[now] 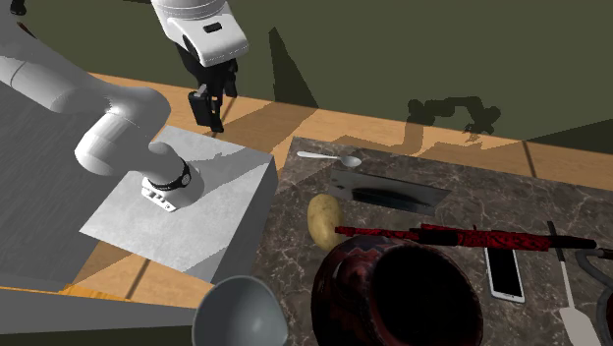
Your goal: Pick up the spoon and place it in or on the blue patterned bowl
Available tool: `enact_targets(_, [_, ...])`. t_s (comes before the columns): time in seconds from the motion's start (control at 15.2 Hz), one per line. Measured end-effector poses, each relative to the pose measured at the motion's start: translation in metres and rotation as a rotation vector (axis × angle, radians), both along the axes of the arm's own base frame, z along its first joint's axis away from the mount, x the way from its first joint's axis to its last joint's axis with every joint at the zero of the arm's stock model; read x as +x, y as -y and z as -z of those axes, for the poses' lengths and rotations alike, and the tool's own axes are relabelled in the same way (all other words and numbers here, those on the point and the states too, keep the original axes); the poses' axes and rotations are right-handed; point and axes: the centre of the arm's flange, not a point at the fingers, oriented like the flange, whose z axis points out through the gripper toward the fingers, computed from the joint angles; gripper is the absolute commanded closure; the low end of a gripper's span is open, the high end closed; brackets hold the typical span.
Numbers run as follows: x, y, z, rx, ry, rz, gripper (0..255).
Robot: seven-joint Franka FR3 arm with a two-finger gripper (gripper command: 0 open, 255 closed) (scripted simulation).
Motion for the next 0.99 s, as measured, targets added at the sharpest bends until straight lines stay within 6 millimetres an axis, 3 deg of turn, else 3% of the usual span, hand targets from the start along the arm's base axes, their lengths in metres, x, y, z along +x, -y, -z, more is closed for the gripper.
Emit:
enact_targets(0.2, [0.003,-0.009,0.012,-0.007,0.010,0.003,0])
enact_targets(0.99, [0.061,-0.096,0.120,-0.070,0.119,0.034,0])
